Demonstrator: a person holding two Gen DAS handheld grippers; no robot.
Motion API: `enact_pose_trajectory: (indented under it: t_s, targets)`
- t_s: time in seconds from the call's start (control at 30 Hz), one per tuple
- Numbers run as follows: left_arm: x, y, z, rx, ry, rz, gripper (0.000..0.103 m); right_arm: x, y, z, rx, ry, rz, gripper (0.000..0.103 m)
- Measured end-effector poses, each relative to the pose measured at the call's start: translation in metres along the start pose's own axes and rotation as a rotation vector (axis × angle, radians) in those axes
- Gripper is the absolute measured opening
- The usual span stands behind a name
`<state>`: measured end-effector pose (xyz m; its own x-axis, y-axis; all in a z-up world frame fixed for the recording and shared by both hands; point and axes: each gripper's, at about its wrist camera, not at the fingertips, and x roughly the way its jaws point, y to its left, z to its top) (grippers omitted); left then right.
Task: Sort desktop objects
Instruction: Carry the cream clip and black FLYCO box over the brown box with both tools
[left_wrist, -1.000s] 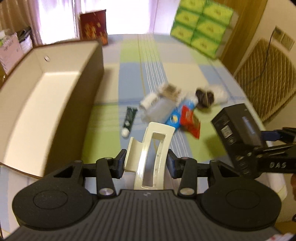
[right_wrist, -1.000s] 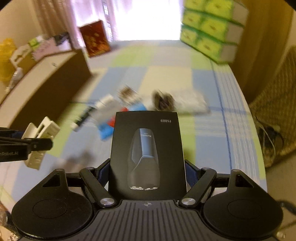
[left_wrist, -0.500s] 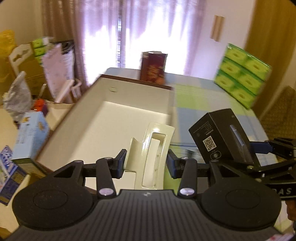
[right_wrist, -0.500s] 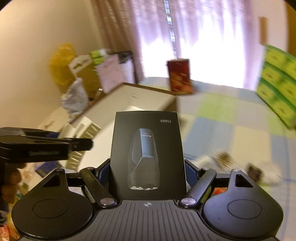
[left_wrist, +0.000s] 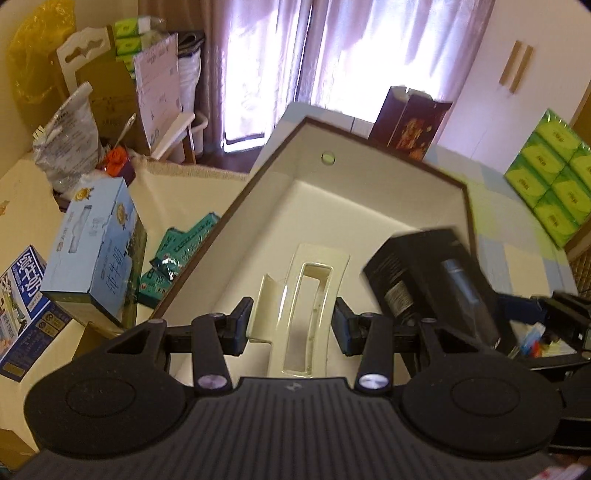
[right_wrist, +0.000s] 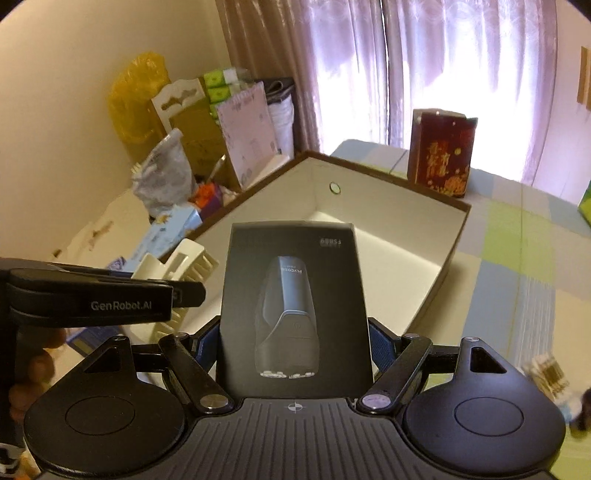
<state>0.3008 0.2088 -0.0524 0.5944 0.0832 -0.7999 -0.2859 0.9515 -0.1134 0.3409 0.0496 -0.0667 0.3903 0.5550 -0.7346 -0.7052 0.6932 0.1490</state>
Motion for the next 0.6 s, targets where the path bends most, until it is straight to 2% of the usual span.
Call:
enact_pose_trajectory:
  t_s: [0.3, 0.6]
  targets:
    - [0.035, 0.008, -0.004, 0.025, 0.091, 0.012, 0.040, 0.032, 0.022, -0.011, -0.170, 0.043, -0.021, 0.076]
    - [0.058, 0.018, -0.003, 0.009, 0.146, 0.040, 0.040, 0.078, 0.020, -0.028, -0.213, 0.137, -0.027, 0.076]
